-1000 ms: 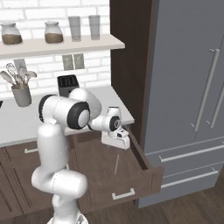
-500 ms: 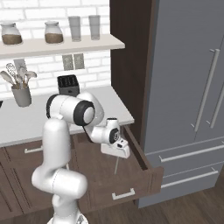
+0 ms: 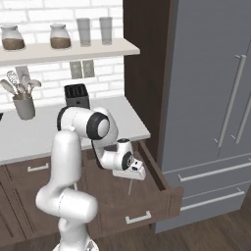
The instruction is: Take a straw from the drawer in front and place it inside the glass cup on the dining counter.
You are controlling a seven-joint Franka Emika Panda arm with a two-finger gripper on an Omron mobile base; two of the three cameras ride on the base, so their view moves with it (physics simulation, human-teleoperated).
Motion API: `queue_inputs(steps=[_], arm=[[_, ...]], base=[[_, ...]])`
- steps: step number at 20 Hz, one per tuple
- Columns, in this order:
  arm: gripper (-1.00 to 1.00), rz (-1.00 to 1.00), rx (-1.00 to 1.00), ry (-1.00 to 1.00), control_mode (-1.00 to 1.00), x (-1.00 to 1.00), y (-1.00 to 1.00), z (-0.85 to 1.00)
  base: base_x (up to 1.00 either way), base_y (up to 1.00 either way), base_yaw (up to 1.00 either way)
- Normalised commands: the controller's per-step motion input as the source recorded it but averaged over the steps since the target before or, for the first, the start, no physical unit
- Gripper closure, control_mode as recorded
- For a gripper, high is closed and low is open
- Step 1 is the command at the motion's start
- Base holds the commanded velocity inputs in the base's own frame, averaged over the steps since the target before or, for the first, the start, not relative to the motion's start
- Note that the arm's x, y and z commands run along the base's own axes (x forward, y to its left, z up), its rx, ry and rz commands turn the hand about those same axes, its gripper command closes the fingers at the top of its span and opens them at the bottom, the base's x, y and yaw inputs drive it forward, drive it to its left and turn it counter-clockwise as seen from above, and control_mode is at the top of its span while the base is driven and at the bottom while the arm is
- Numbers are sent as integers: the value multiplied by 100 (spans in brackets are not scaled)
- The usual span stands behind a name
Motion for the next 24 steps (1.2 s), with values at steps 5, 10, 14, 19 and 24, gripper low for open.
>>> queue_inputs(steps=[5, 10, 14, 19, 24], arm=[[-100, 18, 1, -8, -100, 15, -9, -28], [-100, 19, 4, -11, -100, 16, -18, -18], [-100, 18, 4, -6, -100, 1, -17, -31], [100, 12, 6, -2, -100, -32, -32, -64], [100, 8, 13, 0, -100, -35, -49, -92]], base=[[0, 0, 0], [0, 0, 0], [0, 0, 0], [0, 0, 0], [0, 0, 0]])
